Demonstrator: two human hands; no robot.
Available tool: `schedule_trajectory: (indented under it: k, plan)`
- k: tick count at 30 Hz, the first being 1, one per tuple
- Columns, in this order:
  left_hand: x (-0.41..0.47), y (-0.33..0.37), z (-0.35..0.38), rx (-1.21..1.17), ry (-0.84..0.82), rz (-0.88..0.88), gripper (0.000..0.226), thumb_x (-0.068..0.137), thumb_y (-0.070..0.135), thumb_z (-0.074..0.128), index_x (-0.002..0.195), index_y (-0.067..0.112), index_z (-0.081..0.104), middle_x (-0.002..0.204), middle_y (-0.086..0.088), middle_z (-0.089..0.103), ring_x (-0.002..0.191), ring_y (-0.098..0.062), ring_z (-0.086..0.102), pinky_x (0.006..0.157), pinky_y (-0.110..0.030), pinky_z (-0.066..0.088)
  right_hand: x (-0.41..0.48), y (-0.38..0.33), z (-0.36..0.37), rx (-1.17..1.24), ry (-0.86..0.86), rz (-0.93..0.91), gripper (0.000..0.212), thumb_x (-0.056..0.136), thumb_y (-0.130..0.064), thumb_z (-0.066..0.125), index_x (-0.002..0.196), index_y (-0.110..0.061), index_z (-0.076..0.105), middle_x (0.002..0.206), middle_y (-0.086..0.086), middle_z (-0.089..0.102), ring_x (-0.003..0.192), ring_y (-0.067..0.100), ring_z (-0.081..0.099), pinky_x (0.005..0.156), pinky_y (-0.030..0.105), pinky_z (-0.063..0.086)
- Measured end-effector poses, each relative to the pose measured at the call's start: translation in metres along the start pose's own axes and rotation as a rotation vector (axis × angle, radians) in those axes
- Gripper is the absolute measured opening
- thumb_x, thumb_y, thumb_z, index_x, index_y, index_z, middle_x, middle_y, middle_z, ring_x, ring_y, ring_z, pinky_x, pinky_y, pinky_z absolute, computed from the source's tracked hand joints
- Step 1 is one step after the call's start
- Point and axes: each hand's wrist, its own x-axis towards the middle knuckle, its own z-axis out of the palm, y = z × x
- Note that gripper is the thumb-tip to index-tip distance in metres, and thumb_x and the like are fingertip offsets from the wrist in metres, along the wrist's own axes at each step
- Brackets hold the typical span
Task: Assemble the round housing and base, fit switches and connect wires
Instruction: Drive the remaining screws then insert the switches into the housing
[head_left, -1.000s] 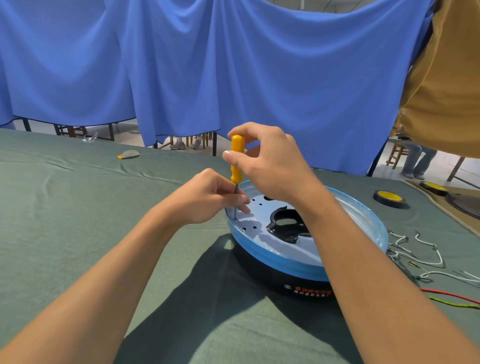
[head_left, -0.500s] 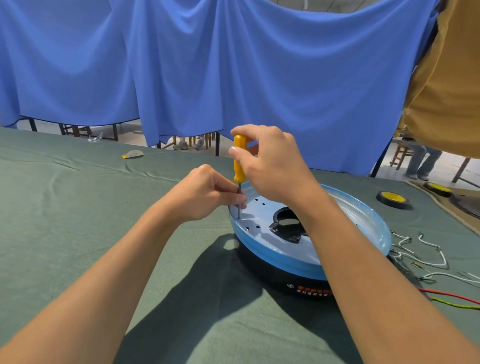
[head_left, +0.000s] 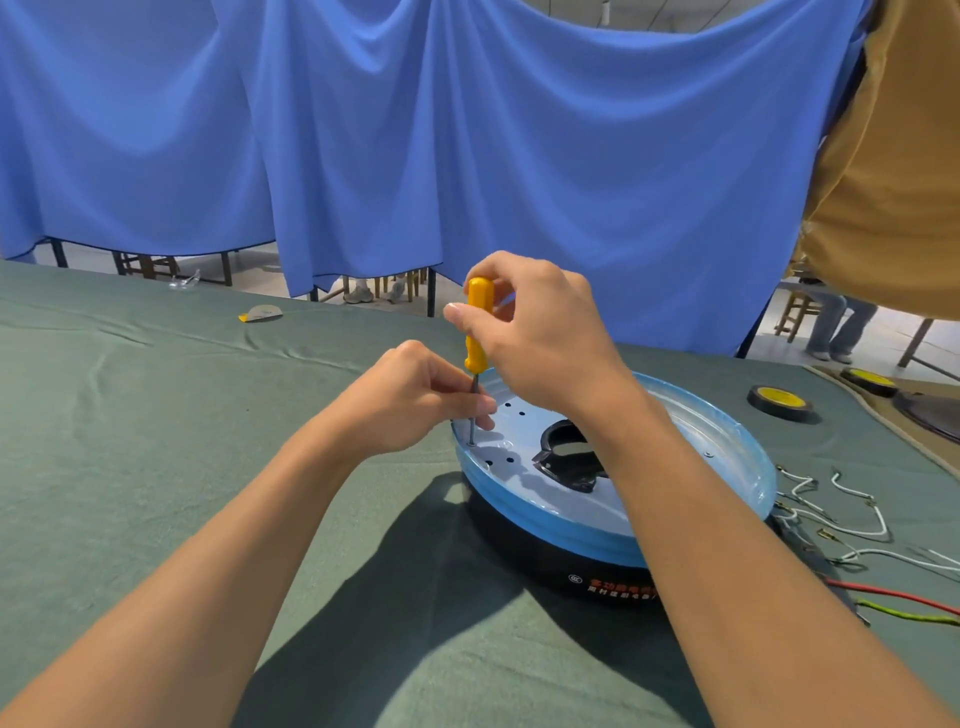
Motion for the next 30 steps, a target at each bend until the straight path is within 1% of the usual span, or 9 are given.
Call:
schedule_trajectory:
  k: [3, 6, 10, 15, 19, 23, 26, 28, 30]
  plan:
    - [0.0, -0.001, 0.0, 0.011, 0.003, 0.001, 0.012, 0.087, 0.032, 0.073, 0.078, 0.034, 0.08, 0.087, -0.016, 0.074, 0.073, -0.035, 0.053, 0.076, -0.049, 0.047, 0.001, -0.001, -0.007, 0.107, -0.078, -0.003, 0.023, 0.09, -0.019, 0.064, 0.113, -0.021, 0.067, 0.094, -0.002, 0.07, 0.089, 0.018, 0.066, 0.089, 0.036, 0.05]
    - [0.0, -0.002, -0.001, 0.01, -0.007, -0.006, 0.015, 0.088, 0.028, 0.072, 0.077, 0.031, 0.081, 0.08, -0.008, 0.074, 0.067, -0.027, 0.047, 0.068, -0.039, 0.04, 0.0, -0.002, -0.003, 0.076, -0.052, -0.017, 0.021, 0.089, -0.019, 0.067, 0.109, -0.023, 0.07, 0.082, -0.003, 0.068, 0.087, 0.018, 0.064, 0.087, 0.037, 0.051]
    - [0.0, -0.002, -0.002, 0.012, -0.059, -0.009, 0.015, 0.092, 0.024, 0.068, 0.086, 0.024, 0.081, 0.094, -0.003, 0.077, 0.099, -0.036, 0.065, 0.095, -0.053, 0.048, 0.002, 0.0, 0.005, -0.007, 0.039, 0.011, 0.014, 0.084, -0.036, 0.071, 0.092, -0.025, 0.069, 0.078, -0.003, 0.061, 0.089, 0.022, 0.056, 0.082, 0.036, 0.048]
    - [-0.001, -0.002, 0.005, -0.028, -0.03, -0.023, 0.014, 0.093, 0.026, 0.068, 0.093, 0.02, 0.081, 0.094, -0.012, 0.076, 0.083, -0.029, 0.063, 0.092, -0.055, 0.049, 0.002, 0.001, 0.009, -0.113, 0.104, 0.014, 0.022, 0.086, -0.041, 0.068, 0.095, -0.022, 0.065, 0.081, -0.004, 0.053, 0.085, 0.018, 0.048, 0.076, 0.032, 0.04]
    - [-0.002, -0.002, 0.009, -0.091, 0.044, -0.021, 0.009, 0.087, 0.02, 0.073, 0.091, 0.017, 0.08, 0.085, 0.002, 0.078, 0.089, -0.018, 0.073, 0.093, -0.047, 0.053, 0.0, -0.001, 0.006, -0.112, 0.059, -0.005, 0.023, 0.09, -0.04, 0.063, 0.098, -0.019, 0.066, 0.086, 0.0, 0.059, 0.088, 0.021, 0.054, 0.079, 0.035, 0.047]
    - [-0.001, -0.002, 0.008, -0.058, 0.021, 0.002, 0.012, 0.089, 0.024, 0.071, 0.082, 0.027, 0.08, 0.086, -0.002, 0.078, 0.091, -0.041, 0.065, 0.096, -0.059, 0.047, 0.002, -0.003, -0.006, 0.07, -0.041, 0.004, 0.025, 0.094, -0.022, 0.06, 0.117, -0.017, 0.066, 0.098, -0.001, 0.068, 0.095, 0.021, 0.062, 0.09, 0.038, 0.049]
    - [0.0, -0.001, 0.008, -0.05, -0.01, -0.007, 0.016, 0.091, 0.023, 0.069, 0.081, 0.03, 0.079, 0.089, 0.006, 0.078, 0.1, -0.025, 0.069, 0.101, -0.051, 0.046, 0.001, -0.003, -0.007, 0.109, -0.058, 0.006, 0.018, 0.092, -0.014, 0.061, 0.107, -0.016, 0.071, 0.084, -0.002, 0.07, 0.081, 0.012, 0.068, 0.084, 0.031, 0.053]
    - [0.0, -0.001, 0.007, -0.049, -0.043, -0.02, 0.015, 0.092, 0.022, 0.068, 0.085, 0.027, 0.08, 0.092, 0.01, 0.078, 0.104, -0.012, 0.069, 0.104, -0.045, 0.045, 0.001, -0.003, -0.002, 0.07, -0.035, 0.013, 0.014, 0.091, -0.021, 0.064, 0.102, -0.019, 0.073, 0.083, 0.003, 0.071, 0.089, 0.02, 0.067, 0.086, 0.036, 0.052]
    - [0.0, -0.001, 0.005, -0.047, -0.062, -0.023, 0.015, 0.094, 0.021, 0.065, 0.093, 0.02, 0.08, 0.095, 0.009, 0.077, 0.107, -0.012, 0.067, 0.105, -0.045, 0.044, 0.001, -0.003, 0.002, 0.029, 0.002, 0.037, 0.017, 0.09, -0.032, 0.065, 0.102, -0.023, 0.073, 0.085, 0.003, 0.069, 0.098, 0.026, 0.059, 0.091, 0.036, 0.047]
